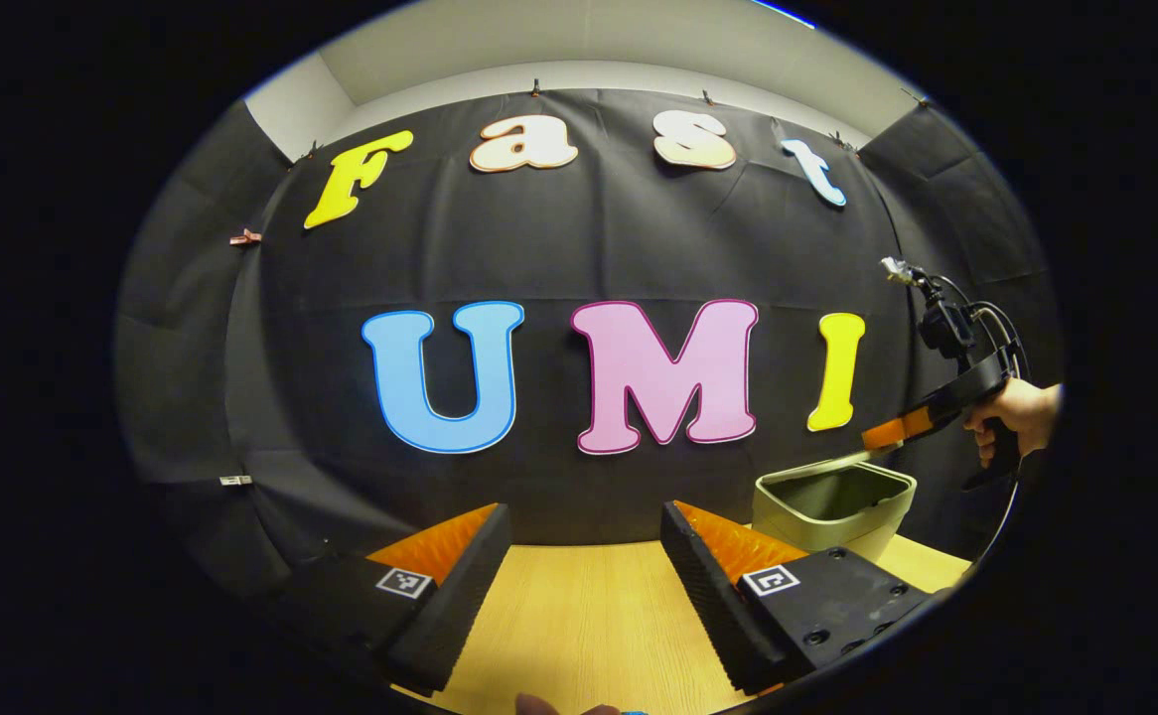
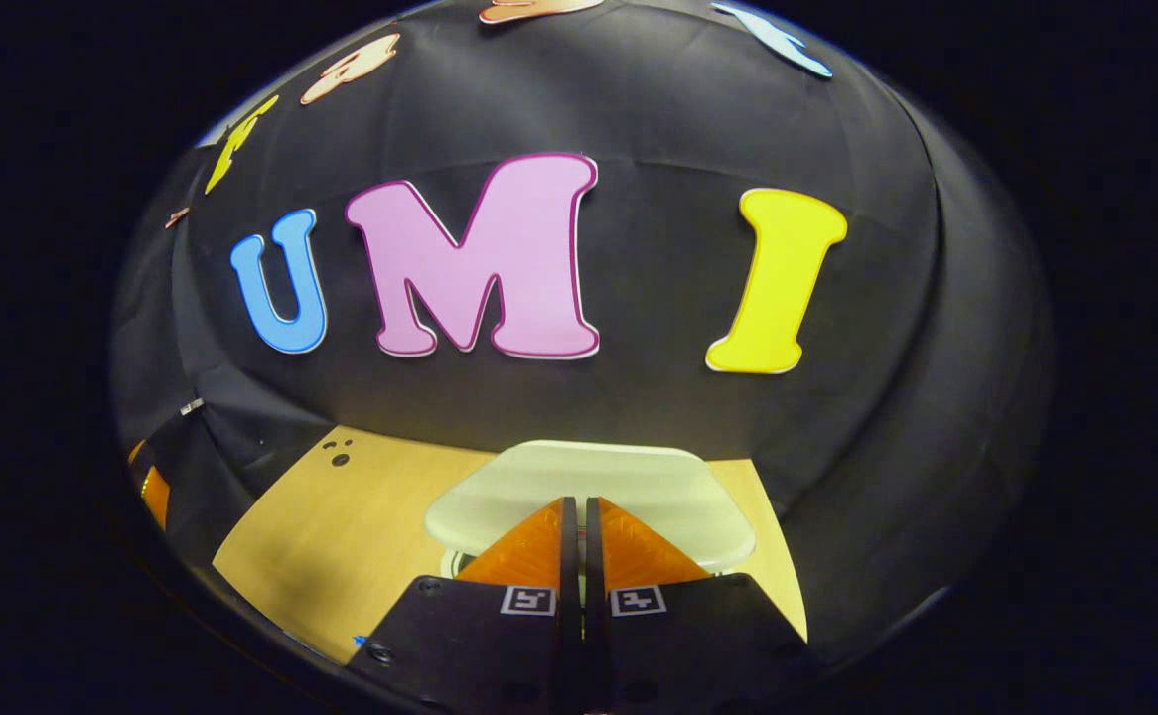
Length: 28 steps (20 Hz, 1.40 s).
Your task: Press the lid of the desktop garbage bin to open it, pick up the crumpled paper on the desktop and throw it into the bin, then pick up the pop can on the desktop and drop it into the bin, and finally close the garbage bin lid.
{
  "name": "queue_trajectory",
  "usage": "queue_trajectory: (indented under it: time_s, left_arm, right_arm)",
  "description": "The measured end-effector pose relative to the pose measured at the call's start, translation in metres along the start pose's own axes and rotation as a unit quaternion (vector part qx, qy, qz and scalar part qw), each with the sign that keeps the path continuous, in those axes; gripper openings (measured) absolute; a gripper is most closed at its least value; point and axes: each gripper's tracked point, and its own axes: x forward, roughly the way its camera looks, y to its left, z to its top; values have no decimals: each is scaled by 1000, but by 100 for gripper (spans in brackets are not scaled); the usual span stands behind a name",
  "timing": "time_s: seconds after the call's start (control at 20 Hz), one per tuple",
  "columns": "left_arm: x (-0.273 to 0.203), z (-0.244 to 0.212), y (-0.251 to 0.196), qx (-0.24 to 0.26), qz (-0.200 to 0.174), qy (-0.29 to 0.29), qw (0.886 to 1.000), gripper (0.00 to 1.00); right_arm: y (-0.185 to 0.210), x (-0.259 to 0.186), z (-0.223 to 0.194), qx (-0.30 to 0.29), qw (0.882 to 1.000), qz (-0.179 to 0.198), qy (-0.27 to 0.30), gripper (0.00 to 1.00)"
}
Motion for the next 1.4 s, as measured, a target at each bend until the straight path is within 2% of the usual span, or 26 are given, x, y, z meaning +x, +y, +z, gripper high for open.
queue_trajectory:
  time_s: [0.3, 0.75, 0.95, 1.25, 1.4]
  left_arm:
    - [0, 1, -3, 1, -5, -1, 1000, 98]
    - [-2, -3, -1, -6, -3, 2, 1000, 98]
    - [-4, -6, -2, -8, -6, 5, 1000, 98]
    - [-8, -20, -2, -14, -9, 21, 1000, 98]
    - [-11, -27, -2, -13, -9, 30, 999, 98]
  right_arm:
    - [3, -15, 29, -2, 998, 4, -60, 5]
    - [6, -44, 65, -14, 989, -2, -147, 5]
    - [19, -58, 64, -22, 987, 19, -158, 5]
    - [49, -80, 59, -66, 979, 39, -189, 6]
    - [72, -90, 51, -81, 976, 67, -190, 11]
